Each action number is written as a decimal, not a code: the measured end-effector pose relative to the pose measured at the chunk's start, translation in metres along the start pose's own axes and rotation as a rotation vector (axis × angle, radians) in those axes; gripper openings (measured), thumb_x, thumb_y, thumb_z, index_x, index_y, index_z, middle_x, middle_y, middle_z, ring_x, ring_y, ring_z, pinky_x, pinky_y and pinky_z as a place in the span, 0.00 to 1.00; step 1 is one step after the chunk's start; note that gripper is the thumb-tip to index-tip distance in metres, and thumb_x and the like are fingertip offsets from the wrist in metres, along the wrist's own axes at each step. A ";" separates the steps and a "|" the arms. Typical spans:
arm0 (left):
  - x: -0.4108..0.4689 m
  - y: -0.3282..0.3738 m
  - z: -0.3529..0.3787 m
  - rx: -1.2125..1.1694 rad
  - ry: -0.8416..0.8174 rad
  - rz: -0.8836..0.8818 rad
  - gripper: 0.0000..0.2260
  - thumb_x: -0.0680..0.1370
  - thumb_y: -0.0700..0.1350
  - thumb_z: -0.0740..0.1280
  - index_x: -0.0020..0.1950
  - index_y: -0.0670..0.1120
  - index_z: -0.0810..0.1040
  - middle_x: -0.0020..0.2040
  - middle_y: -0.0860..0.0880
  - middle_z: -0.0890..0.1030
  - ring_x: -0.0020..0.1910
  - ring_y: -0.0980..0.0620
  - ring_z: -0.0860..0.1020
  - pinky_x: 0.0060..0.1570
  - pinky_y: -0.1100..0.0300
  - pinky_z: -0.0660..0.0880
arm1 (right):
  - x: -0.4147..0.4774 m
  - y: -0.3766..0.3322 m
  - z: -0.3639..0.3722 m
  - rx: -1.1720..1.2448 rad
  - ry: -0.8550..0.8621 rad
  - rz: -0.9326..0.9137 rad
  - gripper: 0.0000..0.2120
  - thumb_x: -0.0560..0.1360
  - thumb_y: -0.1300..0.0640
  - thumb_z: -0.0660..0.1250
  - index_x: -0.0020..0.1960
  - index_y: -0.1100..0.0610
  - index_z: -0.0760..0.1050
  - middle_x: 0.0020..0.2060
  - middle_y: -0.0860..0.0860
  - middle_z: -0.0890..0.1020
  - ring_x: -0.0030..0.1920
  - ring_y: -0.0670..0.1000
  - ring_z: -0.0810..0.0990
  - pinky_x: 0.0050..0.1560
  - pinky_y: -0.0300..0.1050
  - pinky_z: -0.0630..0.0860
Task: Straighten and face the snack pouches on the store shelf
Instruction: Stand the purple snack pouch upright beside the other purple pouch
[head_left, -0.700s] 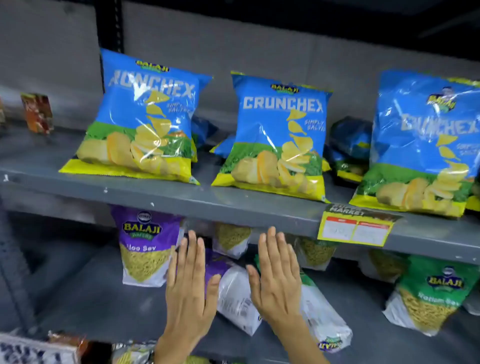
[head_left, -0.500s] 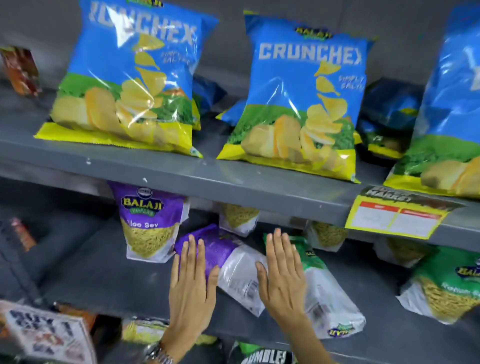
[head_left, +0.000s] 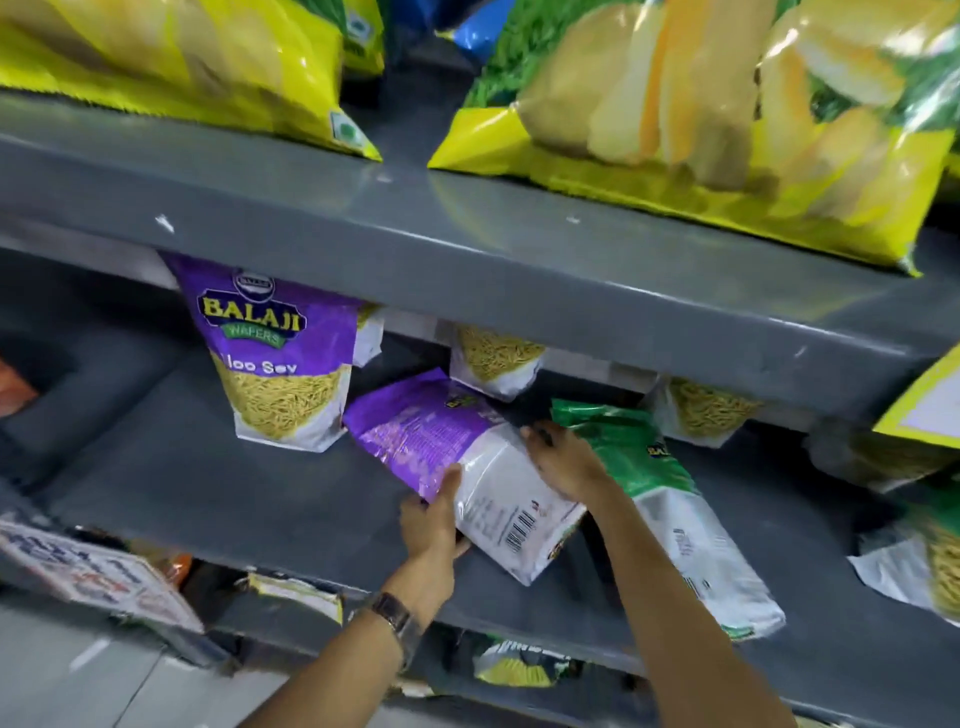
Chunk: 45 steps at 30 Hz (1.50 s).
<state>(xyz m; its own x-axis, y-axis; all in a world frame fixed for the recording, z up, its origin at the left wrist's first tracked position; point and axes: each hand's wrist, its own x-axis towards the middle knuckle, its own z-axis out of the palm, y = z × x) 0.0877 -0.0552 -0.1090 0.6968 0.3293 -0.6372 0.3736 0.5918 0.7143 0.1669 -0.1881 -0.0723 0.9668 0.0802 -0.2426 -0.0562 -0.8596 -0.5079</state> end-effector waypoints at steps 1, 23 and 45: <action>-0.001 0.003 0.000 0.006 -0.020 -0.008 0.17 0.74 0.48 0.70 0.58 0.43 0.71 0.45 0.49 0.78 0.39 0.54 0.75 0.32 0.56 0.76 | 0.001 -0.001 -0.003 0.001 -0.069 0.024 0.23 0.78 0.41 0.53 0.65 0.55 0.69 0.54 0.62 0.80 0.52 0.61 0.80 0.53 0.51 0.76; 0.048 0.094 0.000 0.490 -0.483 0.753 0.21 0.68 0.39 0.75 0.58 0.45 0.73 0.54 0.50 0.80 0.47 0.61 0.80 0.49 0.68 0.75 | -0.007 -0.002 -0.018 0.829 0.187 -0.239 0.24 0.60 0.71 0.77 0.50 0.55 0.74 0.42 0.49 0.80 0.39 0.39 0.79 0.38 0.27 0.73; 0.025 -0.021 -0.002 0.622 -0.163 1.093 0.38 0.66 0.57 0.72 0.71 0.46 0.61 0.62 0.48 0.68 0.63 0.50 0.69 0.63 0.60 0.68 | -0.023 -0.004 -0.020 0.907 0.282 -0.416 0.15 0.68 0.63 0.73 0.53 0.56 0.75 0.44 0.47 0.83 0.44 0.41 0.82 0.47 0.33 0.77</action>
<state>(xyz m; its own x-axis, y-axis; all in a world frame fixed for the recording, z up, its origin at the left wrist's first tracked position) 0.0959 -0.0575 -0.1402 0.8731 0.3057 0.3798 -0.2491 -0.3899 0.8865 0.1500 -0.1970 -0.0481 0.9693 0.0622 0.2379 0.2423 -0.0782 -0.9670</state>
